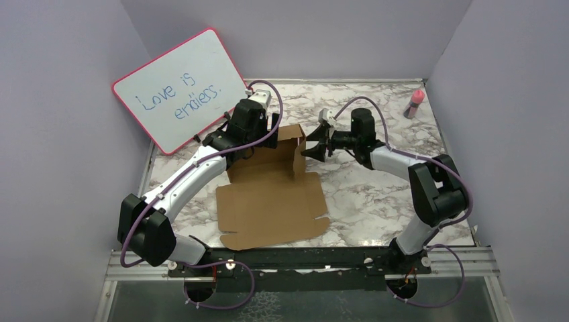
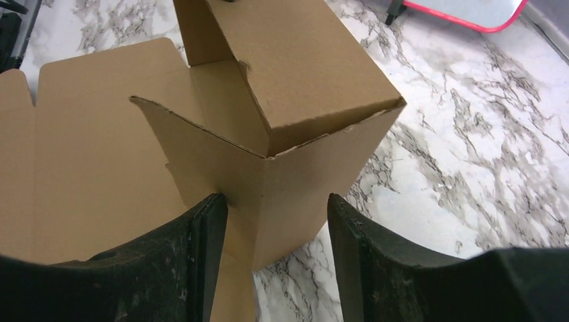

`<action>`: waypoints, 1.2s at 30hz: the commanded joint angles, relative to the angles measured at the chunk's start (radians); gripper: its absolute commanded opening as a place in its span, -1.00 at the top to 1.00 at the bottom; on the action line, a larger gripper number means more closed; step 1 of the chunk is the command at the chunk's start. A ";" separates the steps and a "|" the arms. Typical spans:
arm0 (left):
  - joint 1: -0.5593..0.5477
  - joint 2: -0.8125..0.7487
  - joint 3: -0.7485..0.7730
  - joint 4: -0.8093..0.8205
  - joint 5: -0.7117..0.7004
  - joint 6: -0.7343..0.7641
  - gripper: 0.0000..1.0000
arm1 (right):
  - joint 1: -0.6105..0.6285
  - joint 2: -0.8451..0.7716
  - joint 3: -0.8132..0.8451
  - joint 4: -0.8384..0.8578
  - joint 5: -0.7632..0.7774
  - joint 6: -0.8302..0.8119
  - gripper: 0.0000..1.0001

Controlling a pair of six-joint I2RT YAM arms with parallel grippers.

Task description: Fold the paper box

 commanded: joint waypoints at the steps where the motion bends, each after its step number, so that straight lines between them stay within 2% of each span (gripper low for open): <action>1: -0.008 0.030 -0.005 -0.069 0.106 -0.019 -0.64 | 0.030 0.019 -0.034 0.128 0.080 0.043 -0.21; 5: -0.012 0.034 -0.002 -0.068 0.135 -0.018 -0.64 | 0.069 0.022 -0.045 0.157 0.203 0.066 -0.16; 11: -0.013 0.030 -0.003 -0.056 0.184 -0.022 -0.64 | 0.103 0.030 -0.104 0.286 0.351 0.109 -0.11; 18: -0.013 0.027 -0.007 -0.050 0.207 -0.023 -0.64 | 0.139 0.072 -0.121 0.356 0.418 0.124 0.08; 25: -0.013 0.026 0.018 -0.049 0.243 -0.018 -0.64 | 0.160 0.098 -0.131 0.393 0.486 0.114 0.19; 36: 0.017 0.041 0.224 -0.087 0.156 0.037 -0.78 | 0.166 0.110 -0.136 0.426 0.516 0.109 0.23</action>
